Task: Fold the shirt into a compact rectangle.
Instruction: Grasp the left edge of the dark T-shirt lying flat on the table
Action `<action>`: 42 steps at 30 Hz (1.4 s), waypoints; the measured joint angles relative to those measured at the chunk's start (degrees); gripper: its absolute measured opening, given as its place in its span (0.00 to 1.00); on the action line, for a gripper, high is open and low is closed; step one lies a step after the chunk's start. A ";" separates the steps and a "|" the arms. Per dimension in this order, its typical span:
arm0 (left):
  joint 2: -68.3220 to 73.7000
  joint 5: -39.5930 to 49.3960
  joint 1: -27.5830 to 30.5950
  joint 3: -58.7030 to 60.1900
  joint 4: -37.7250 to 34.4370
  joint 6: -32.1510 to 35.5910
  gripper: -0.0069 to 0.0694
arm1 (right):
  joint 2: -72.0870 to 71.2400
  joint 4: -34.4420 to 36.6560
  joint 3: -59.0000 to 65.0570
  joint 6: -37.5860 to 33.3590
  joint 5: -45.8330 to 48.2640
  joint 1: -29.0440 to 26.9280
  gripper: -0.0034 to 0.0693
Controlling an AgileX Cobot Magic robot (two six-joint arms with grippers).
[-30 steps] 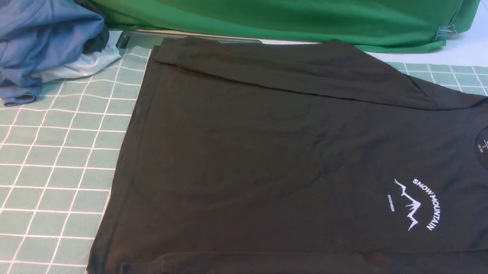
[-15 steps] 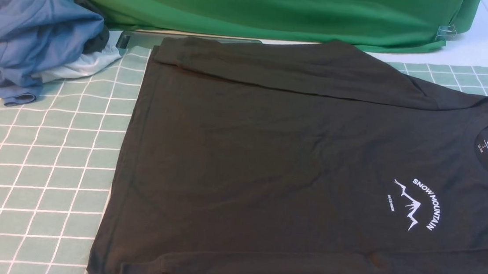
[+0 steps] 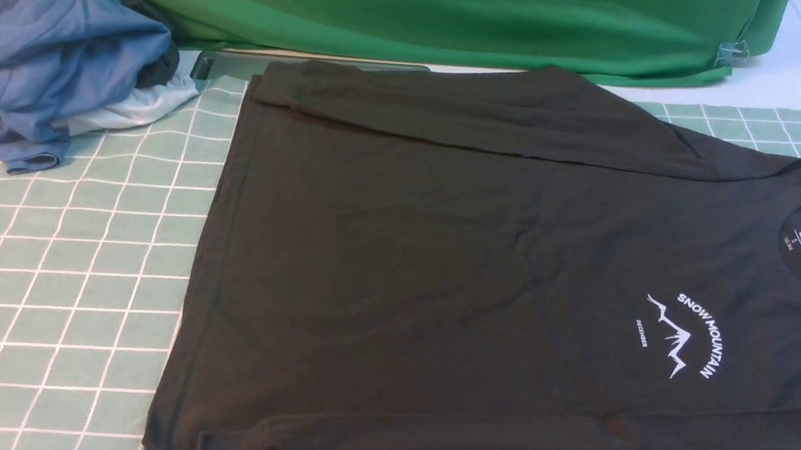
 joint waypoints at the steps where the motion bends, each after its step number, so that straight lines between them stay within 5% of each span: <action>1: 0.00 0.00 0.00 0.00 0.00 0.00 0.11 | 0.00 0.00 0.00 -0.15 0.00 0.00 0.38; 9: 0.00 -0.11 0.00 0.00 -0.23 -0.75 0.11 | 0.00 0.00 0.00 -0.14 0.00 0.00 0.38; 13: 0.00 -0.85 0.00 0.00 -24.64 -14.75 0.11 | 0.00 2.28 0.00 2.65 -2.61 0.00 0.38; 14: 0.00 -0.85 0.00 0.00 -25.95 -16.07 0.11 | 0.00 2.83 0.00 3.31 -3.14 0.00 0.38; 16: 0.00 -0.91 0.00 0.00 -38.50 -20.88 0.11 | 0.00 10.46 0.00 15.24 -6.39 0.00 0.38; 18: 0.00 -1.18 0.00 0.00 -43.26 -22.15 0.11 | 0.00 13.83 0.00 22.68 -9.07 0.00 0.38; 31: 0.00 -2.89 0.00 0.00 -48.63 -20.54 0.11 | 0.00 16.26 0.00 33.43 -16.24 0.00 0.37; 35: 0.10 -3.02 0.00 -2.08 -47.07 -15.65 0.11 | 0.00 16.57 0.00 35.01 -20.45 0.00 0.20; 38: 4.14 -1.66 0.00 -8.90 -42.19 -13.23 0.11 | 1.95 16.57 -3.21 32.62 -20.10 0.00 0.11; 42: 17.37 9.16 0.00 -22.28 -33.74 -9.49 0.11 | 8.81 16.62 -16.50 19.98 -12.90 0.00 0.09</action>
